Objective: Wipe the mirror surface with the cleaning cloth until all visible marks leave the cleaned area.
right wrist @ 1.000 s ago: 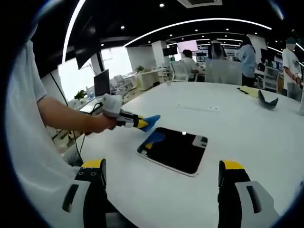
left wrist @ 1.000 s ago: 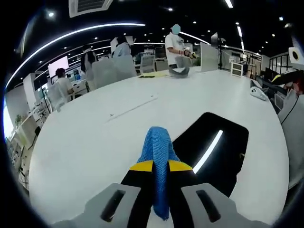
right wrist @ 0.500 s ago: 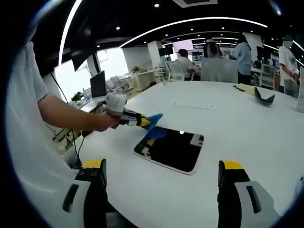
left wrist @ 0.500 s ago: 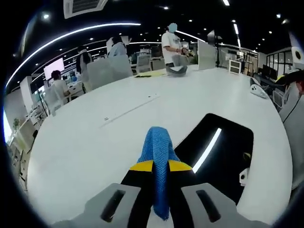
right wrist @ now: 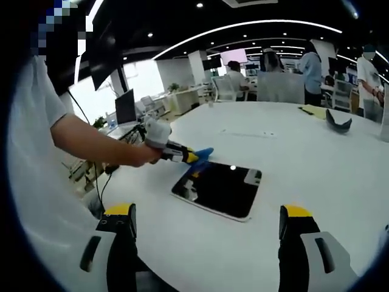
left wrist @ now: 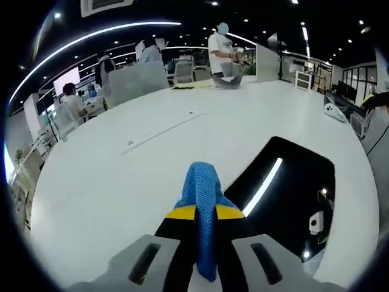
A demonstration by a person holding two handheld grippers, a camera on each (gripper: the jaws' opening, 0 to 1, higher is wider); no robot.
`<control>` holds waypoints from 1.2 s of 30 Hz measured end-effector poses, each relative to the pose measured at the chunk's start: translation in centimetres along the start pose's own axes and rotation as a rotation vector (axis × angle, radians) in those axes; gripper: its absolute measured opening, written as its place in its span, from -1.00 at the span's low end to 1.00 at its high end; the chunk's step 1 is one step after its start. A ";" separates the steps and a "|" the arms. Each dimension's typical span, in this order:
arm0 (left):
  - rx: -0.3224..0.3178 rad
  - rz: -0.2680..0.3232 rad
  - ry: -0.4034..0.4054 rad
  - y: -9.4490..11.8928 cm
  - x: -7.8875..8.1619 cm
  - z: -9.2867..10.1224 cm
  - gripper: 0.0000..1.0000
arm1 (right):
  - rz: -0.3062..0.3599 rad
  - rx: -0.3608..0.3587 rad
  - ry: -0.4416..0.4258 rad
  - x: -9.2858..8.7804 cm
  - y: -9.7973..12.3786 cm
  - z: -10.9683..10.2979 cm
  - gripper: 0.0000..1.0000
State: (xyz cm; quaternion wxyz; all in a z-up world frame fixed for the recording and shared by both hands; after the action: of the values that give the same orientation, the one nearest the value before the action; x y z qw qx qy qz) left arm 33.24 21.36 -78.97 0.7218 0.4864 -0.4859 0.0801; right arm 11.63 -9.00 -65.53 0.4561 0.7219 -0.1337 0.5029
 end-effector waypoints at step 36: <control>0.020 0.058 0.053 0.0 0.1 0.6 -0.88 | -0.001 -0.004 -0.001 -0.1 -0.3 0.5 0.95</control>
State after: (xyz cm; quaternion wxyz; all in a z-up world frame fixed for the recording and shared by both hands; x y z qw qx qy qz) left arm 32.89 20.87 -78.83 0.7271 0.4769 -0.4795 0.1186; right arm 12.13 -9.29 -65.77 0.4576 0.7214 -0.1346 0.5020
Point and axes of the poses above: the point that each gripper's makers call its tool centre point, and the gripper's own axes: y roughly backward along the fingers, z roughly to its right, x roughly out of its top, the point moved 9 cm from there along y, roughly backward along the fingers, and after that the axes turned 8 degrees about y, right-handed, at the moved point
